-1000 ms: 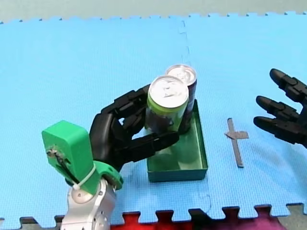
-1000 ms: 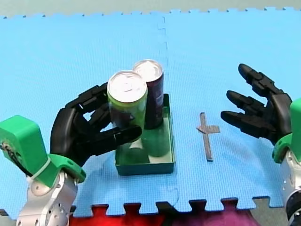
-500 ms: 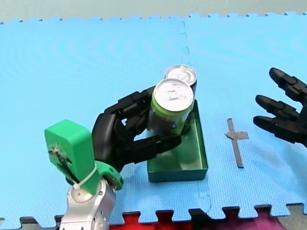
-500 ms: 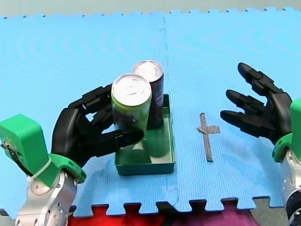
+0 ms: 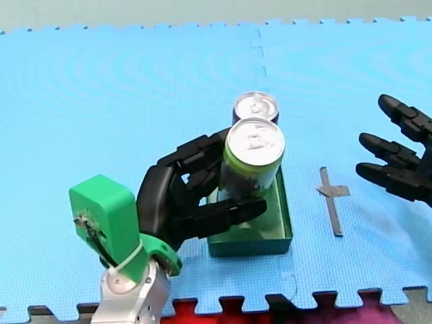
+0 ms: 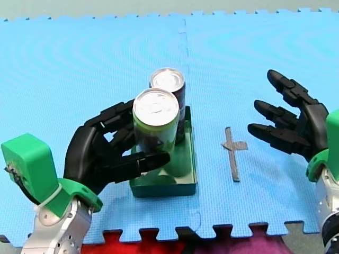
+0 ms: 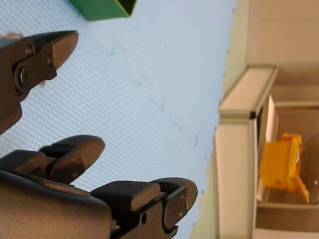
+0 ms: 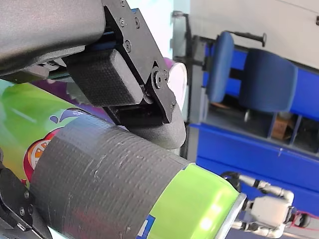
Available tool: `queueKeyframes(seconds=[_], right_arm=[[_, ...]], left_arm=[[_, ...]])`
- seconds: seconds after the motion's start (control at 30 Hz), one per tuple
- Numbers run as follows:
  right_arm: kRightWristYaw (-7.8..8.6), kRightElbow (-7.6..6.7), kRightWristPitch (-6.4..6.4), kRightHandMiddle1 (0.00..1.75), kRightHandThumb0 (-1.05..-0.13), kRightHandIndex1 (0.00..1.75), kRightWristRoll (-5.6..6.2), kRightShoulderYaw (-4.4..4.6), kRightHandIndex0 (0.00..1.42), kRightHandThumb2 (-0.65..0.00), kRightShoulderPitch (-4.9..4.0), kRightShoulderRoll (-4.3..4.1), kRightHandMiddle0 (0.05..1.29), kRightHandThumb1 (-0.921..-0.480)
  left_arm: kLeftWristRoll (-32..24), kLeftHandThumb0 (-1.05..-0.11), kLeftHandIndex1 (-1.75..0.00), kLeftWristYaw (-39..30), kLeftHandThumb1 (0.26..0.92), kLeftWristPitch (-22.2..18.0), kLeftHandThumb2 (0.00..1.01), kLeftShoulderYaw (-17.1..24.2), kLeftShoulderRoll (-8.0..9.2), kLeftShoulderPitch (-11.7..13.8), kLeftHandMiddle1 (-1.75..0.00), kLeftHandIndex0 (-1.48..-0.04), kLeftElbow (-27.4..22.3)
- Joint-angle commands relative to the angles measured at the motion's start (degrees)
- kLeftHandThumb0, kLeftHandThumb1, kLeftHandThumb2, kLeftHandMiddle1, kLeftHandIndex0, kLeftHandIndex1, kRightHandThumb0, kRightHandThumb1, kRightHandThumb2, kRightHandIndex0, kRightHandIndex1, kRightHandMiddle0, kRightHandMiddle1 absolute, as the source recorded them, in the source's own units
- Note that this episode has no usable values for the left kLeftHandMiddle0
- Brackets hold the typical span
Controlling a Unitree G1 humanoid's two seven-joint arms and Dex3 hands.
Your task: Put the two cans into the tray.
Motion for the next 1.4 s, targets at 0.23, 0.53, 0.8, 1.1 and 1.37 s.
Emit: queueKeyframes(seconds=[0.23,0.53,0.8,1.1,1.37], right_arm=[[-0.06,-0.13,-0.27,0.0,-0.727,0.0,0.03,0.1,0.53,-0.001,0.09,-0.19,0.37,-0.695],[0.09,-0.3,-0.35,0.0,-0.735,0.0,0.17,0.06,0.52,-0.001,0.16,-0.25,0.37,-0.699],[0.57,-0.51,-0.33,0.0,-0.744,0.0,0.74,-0.38,0.52,0.0,0.27,-0.35,0.37,-0.699],[1.1,-0.6,-0.41,0.0,-0.743,0.0,1.12,-0.6,0.52,0.0,0.3,-0.55,0.38,-0.696],[1.16,-0.87,-0.75,0.0,-0.734,0.0,1.18,-0.41,0.52,0.0,0.4,-0.52,0.38,-0.696]], left_arm=[[0.39,-0.383,0.0,0.0,0.747,-0.46,0.0,-2.34,-0.84,0.86,0.0,-1.27,-1.53],[-0.22,-0.383,0.0,-0.34,0.748,-0.7,0.0,-2.38,-0.55,1.01,0.0,-1.27,-1.75],[-0.22,-0.38,0.0,-0.67,0.747,-1.5,0.0,-1.97,-0.28,0.96,0.0,-1.27,-0.6],[0.05,-0.377,0.0,-0.72,0.746,-2.52,0.0,-1.65,-0.28,0.73,0.0,-1.27,0.6],[1.64,-0.373,0.0,-0.73,0.746,-9.14,0.0,0.7,0.41,-2.07,0.0,-1.27,10.63]])
